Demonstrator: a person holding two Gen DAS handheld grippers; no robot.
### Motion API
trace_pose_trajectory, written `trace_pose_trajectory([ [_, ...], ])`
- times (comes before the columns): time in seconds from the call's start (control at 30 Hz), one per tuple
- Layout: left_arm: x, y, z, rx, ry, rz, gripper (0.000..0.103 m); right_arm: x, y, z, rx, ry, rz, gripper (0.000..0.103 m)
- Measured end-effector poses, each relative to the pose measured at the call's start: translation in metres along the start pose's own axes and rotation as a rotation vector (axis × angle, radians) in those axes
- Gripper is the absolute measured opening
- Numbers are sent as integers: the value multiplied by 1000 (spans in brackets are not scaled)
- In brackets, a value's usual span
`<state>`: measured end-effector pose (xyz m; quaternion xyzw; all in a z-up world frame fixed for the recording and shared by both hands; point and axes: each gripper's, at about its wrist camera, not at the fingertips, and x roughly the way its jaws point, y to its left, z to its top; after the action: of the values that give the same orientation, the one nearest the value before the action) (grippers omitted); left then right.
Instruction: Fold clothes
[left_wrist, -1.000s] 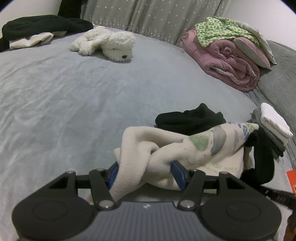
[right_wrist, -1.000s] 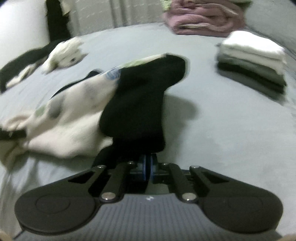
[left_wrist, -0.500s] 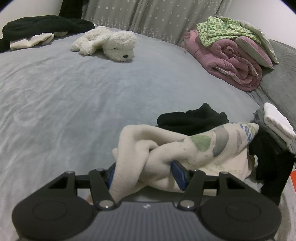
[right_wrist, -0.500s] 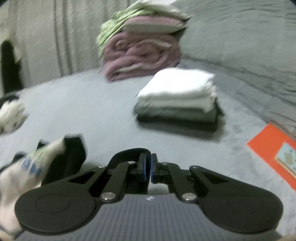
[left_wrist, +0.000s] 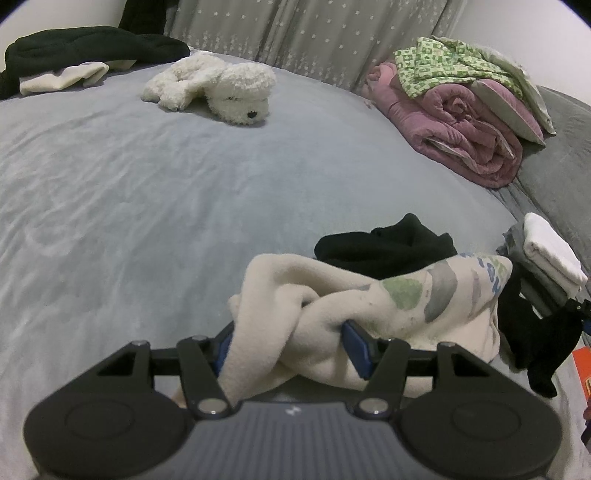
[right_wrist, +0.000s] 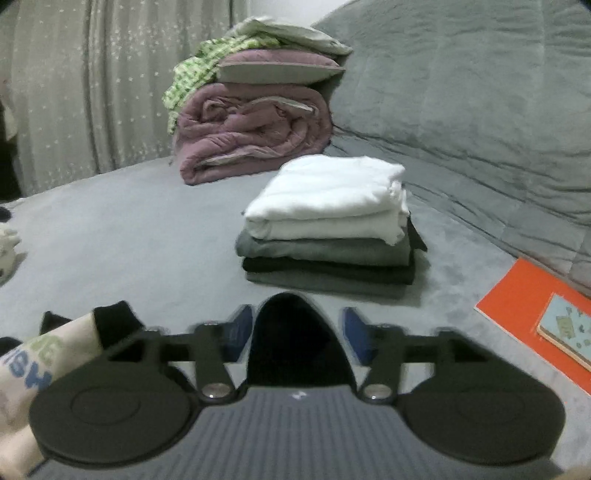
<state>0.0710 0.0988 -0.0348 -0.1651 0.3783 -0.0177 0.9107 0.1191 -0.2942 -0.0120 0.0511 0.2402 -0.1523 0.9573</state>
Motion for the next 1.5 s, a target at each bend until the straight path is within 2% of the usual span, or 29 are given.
trace_pose_trajectory([
  [0.2, -7, 4, 4, 6, -13, 0, 59, -25, 13, -6, -60, 36, 100, 66],
  [0.27, -8, 6, 5, 8, -13, -3, 51, -35, 18, -12, -65, 63, 152, 66],
  [0.3, -8, 6, 5, 10, -12, -5, 50, -38, 21, -15, -67, 81, 181, 66],
  [0.4, -9, 5, 6, 25, -9, -6, 40, -43, 33, -26, -69, 149, 290, 66],
  [0.57, -10, 1, 5, 58, -13, -6, 28, -32, 56, -46, -29, 315, 439, 66],
  [0.8, -14, 0, 10, 61, -37, -32, 24, -12, 85, -67, 130, 526, 648, 66],
  [0.87, -15, 0, 13, 54, -40, -42, 24, -7, 93, -72, 178, 557, 678, 65],
  [0.93, -15, 1, 15, 49, -42, -48, 24, -3, 98, -74, 224, 562, 696, 63],
  [1.0, -15, 0, 15, 48, -42, -49, 24, 1, 101, -75, 274, 558, 718, 49],
  [1.03, -16, -1, 15, 50, -42, -49, 24, 3, 102, -75, 300, 556, 729, 39],
  [1.07, -18, -1, 15, 53, -44, -54, 23, 4, 102, -74, 318, 550, 734, 24],
  [1.1, -19, -2, 15, 55, -46, -60, 23, 3, 102, -74, 328, 541, 732, 19],
  [1.23, -34, -4, 14, 61, -61, -95, 23, -8, 97, -64, 343, 483, 719, 15],
  [1.5, -74, -9, 7, 52, -94, -227, 23, -62, 72, -34, 272, 275, 706, 14],
])
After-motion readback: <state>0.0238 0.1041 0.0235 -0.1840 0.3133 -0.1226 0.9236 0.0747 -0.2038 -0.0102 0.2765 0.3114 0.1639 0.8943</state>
